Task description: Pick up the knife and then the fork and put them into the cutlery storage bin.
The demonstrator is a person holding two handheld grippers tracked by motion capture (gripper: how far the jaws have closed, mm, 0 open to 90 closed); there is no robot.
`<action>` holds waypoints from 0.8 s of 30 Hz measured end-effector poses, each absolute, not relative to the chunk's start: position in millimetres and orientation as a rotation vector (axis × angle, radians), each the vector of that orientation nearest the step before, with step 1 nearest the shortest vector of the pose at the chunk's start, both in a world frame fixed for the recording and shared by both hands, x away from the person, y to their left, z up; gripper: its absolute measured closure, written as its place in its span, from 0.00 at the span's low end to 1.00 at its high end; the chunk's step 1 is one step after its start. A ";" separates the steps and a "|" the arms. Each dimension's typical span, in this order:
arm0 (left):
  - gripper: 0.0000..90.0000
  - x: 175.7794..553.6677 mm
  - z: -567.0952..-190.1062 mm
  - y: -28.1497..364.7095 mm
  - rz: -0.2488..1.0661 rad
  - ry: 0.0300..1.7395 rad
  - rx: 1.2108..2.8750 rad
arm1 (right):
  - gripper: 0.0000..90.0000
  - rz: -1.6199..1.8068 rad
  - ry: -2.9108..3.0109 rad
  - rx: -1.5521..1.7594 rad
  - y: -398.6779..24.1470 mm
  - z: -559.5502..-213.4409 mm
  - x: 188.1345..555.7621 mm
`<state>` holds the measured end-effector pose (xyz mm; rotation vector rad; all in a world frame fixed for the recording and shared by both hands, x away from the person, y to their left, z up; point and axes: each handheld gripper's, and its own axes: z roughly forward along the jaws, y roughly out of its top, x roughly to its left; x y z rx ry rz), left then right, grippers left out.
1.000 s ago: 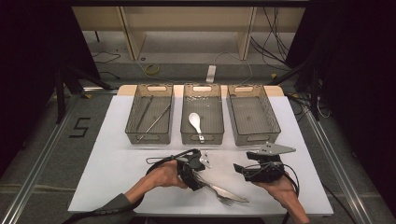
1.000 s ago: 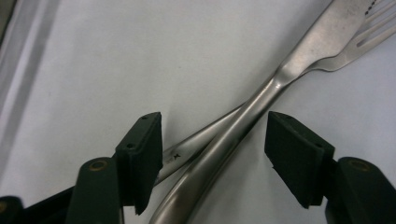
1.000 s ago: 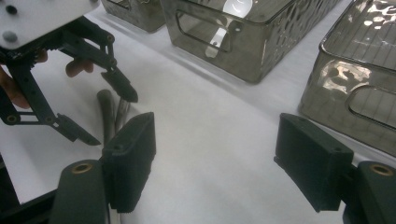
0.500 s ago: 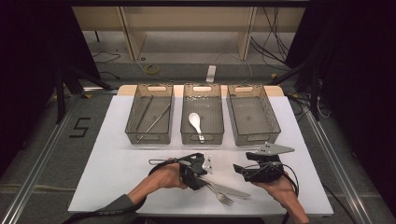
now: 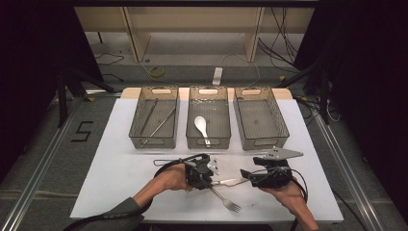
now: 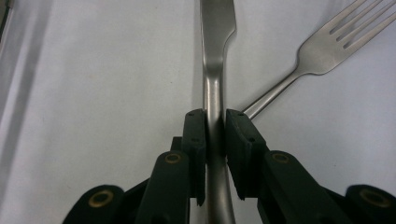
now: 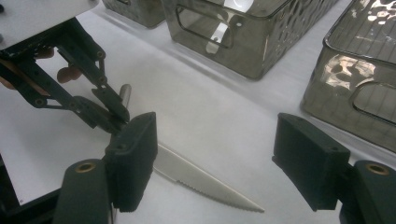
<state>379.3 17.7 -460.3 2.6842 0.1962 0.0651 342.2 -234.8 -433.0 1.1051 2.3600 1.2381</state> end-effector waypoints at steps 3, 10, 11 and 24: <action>0.86 380.7 -460.0 17.0 0.051 0.238 2.683 | 0.35 1.238 2.360 1.106 -234.0 -433.3 342.6; 0.83 384.5 -459.8 15.1 -0.003 0.328 2.663 | 0.35 1.237 2.360 1.105 -234.3 -433.2 342.6; 0.84 384.4 -460.0 14.4 -0.007 0.337 2.654 | 0.35 1.238 2.361 1.106 -234.5 -433.2 342.7; 0.82 387.3 -464.6 -1.7 0.028 0.456 2.688 | 0.35 1.246 2.350 1.113 -237.2 -432.4 344.0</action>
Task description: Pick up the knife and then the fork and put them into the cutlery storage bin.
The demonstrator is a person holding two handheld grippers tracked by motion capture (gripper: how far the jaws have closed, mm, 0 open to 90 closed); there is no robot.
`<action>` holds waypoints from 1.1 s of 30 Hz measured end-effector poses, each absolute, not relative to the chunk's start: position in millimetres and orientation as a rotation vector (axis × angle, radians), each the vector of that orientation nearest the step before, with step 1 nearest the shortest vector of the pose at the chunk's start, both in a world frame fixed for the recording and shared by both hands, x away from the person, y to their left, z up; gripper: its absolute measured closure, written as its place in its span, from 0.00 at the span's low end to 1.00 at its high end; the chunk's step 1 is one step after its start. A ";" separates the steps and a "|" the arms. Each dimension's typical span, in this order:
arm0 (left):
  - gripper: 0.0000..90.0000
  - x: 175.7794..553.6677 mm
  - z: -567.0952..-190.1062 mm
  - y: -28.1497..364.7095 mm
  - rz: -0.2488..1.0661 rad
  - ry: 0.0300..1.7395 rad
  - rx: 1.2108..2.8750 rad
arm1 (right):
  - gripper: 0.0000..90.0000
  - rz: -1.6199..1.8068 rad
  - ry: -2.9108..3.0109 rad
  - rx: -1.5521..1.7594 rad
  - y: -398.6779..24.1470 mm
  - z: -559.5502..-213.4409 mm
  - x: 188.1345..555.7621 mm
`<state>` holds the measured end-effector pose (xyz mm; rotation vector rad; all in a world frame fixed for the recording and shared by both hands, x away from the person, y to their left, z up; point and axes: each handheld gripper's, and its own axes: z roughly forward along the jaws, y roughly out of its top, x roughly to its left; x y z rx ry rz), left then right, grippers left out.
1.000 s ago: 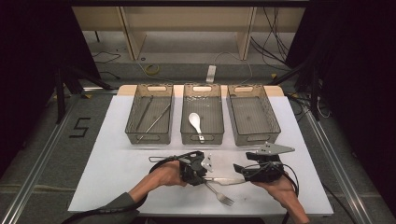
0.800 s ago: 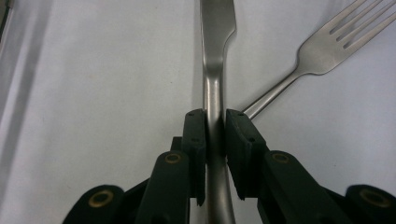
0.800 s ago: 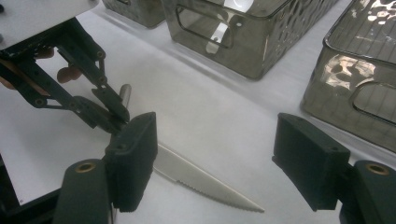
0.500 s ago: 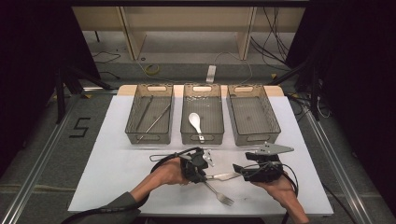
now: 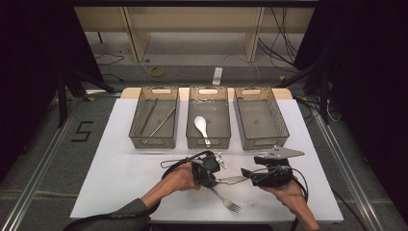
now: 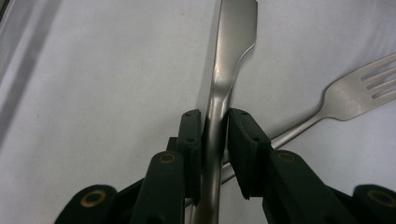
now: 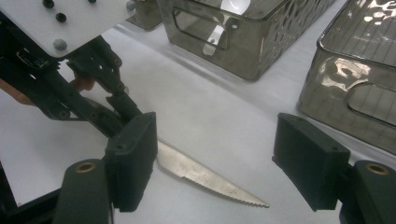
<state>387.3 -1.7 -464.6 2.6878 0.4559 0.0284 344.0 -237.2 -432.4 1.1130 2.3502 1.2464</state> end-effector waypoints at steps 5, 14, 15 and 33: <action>0.84 384.4 -464.7 -3.0 0.059 0.461 2.691 | 0.35 1.245 2.350 1.112 -236.5 -432.0 344.0; 0.88 387.6 -465.7 2.8 0.018 0.459 2.653 | 0.35 1.245 2.350 1.108 -236.9 -431.6 343.7; 0.88 388.1 -465.7 3.2 0.013 0.461 2.649 | 0.35 1.247 2.351 1.110 -237.0 -431.6 343.7; 0.88 396.9 -453.9 18.9 -0.086 0.511 2.609 | 0.35 1.282 2.393 0.978 -223.6 -428.9 336.5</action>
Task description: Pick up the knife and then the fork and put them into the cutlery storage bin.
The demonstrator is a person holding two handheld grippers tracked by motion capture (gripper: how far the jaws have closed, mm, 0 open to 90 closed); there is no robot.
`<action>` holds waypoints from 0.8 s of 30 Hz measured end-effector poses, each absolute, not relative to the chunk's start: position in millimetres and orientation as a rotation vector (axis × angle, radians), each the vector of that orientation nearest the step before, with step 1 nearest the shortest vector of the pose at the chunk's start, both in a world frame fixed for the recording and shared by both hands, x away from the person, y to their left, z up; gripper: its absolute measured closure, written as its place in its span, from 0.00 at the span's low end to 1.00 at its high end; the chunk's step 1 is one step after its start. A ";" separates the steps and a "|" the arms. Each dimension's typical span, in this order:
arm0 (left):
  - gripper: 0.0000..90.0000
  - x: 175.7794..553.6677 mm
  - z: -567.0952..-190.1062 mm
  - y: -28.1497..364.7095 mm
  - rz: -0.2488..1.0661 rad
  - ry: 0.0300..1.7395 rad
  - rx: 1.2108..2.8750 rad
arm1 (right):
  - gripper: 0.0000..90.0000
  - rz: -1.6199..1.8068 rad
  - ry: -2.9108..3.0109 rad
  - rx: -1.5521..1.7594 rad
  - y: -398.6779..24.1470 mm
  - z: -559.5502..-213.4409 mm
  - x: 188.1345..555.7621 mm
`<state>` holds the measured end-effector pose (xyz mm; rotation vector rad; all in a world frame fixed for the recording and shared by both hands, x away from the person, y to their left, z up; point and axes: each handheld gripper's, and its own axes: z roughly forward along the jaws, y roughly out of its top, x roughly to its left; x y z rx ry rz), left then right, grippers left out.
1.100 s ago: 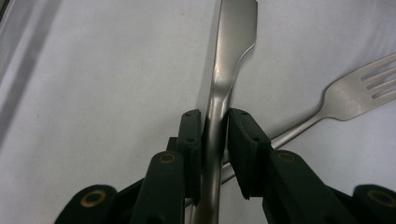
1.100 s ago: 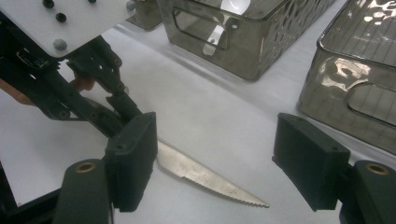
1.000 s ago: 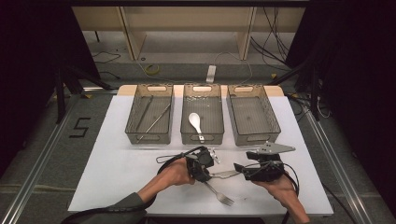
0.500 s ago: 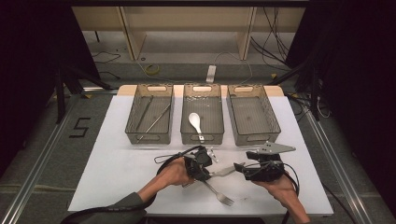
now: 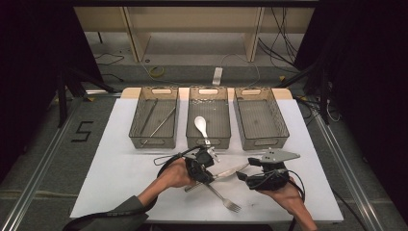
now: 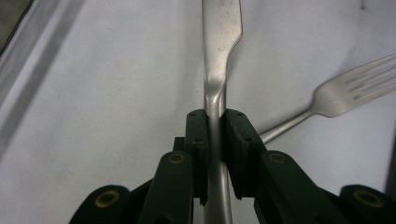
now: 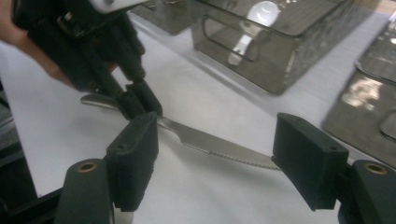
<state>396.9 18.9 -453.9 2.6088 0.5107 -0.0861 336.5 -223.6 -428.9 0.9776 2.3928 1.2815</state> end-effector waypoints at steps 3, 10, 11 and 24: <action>0.88 395.5 -450.3 20.5 -0.113 0.504 2.612 | 0.35 1.269 2.423 0.907 -214.7 -429.7 333.6; 0.88 390.4 -440.6 21.5 -0.197 0.490 2.598 | 0.35 1.188 2.483 0.757 -193.6 -434.0 326.2; 0.88 390.4 -440.6 21.5 -0.197 0.490 2.598 | 0.35 1.180 2.487 0.732 -190.6 -434.6 325.1; 0.88 382.8 -428.8 22.2 -0.251 0.451 2.624 | 0.41 0.984 2.547 0.494 -162.4 -444.9 315.3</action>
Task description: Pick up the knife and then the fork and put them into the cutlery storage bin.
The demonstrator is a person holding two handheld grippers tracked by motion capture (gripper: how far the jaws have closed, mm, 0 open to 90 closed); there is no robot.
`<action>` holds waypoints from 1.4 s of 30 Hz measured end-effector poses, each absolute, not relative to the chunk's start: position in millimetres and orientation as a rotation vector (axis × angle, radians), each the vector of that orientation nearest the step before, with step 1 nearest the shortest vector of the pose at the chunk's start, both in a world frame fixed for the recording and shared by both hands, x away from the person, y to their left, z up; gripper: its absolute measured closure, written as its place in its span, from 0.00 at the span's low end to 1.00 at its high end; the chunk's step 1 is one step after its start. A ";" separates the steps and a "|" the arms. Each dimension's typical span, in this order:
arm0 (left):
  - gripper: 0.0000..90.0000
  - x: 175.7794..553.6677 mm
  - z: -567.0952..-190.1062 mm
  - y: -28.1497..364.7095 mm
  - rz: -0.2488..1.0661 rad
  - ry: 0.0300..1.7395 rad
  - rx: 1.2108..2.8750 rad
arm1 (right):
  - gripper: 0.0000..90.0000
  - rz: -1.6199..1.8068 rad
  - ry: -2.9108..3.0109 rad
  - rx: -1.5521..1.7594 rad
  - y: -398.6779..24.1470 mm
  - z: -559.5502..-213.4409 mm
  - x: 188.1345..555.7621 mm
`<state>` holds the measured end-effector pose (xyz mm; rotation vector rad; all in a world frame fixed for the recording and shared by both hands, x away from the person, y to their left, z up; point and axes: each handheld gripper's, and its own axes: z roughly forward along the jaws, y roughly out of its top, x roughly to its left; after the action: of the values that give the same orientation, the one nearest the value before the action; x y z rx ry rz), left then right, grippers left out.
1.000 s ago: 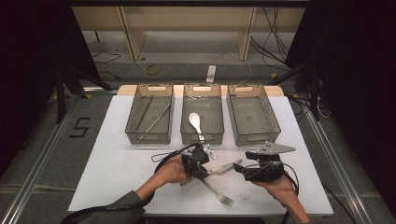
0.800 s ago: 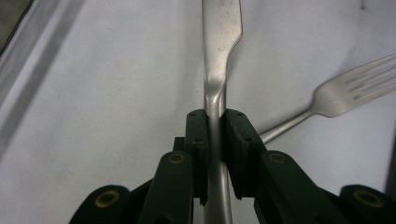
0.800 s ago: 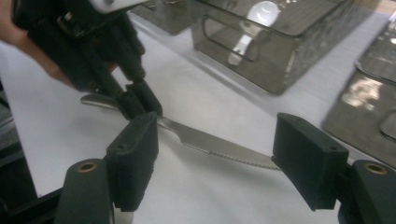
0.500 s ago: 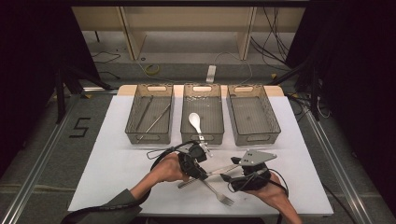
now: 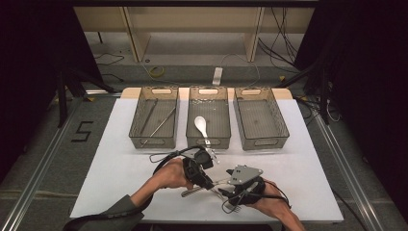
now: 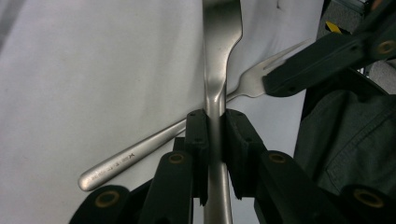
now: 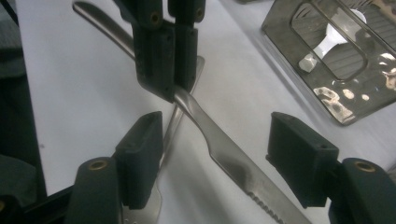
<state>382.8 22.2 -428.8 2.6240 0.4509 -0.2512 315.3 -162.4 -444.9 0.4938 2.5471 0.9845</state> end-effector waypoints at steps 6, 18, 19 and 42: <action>0.88 379.3 -426.1 20.6 -0.264 0.439 2.640 | 0.49 0.878 2.550 0.372 -149.0 -450.0 310.1; 0.88 376.7 -426.5 18.2 -0.287 0.429 2.651 | 0.70 0.752 2.540 0.259 -137.1 -456.9 307.3; 0.88 376.6 -425.9 17.8 -0.290 0.424 2.656 | 0.72 0.753 2.544 0.259 -136.7 -457.0 306.9; 0.80 376.2 -412.0 22.3 -0.296 0.411 2.603 | 0.99 0.610 2.523 -0.043 -136.8 -455.5 299.7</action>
<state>376.2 22.3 -412.0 2.6034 0.4113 -0.2963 299.7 -136.8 -455.5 -0.0427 2.5235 0.6095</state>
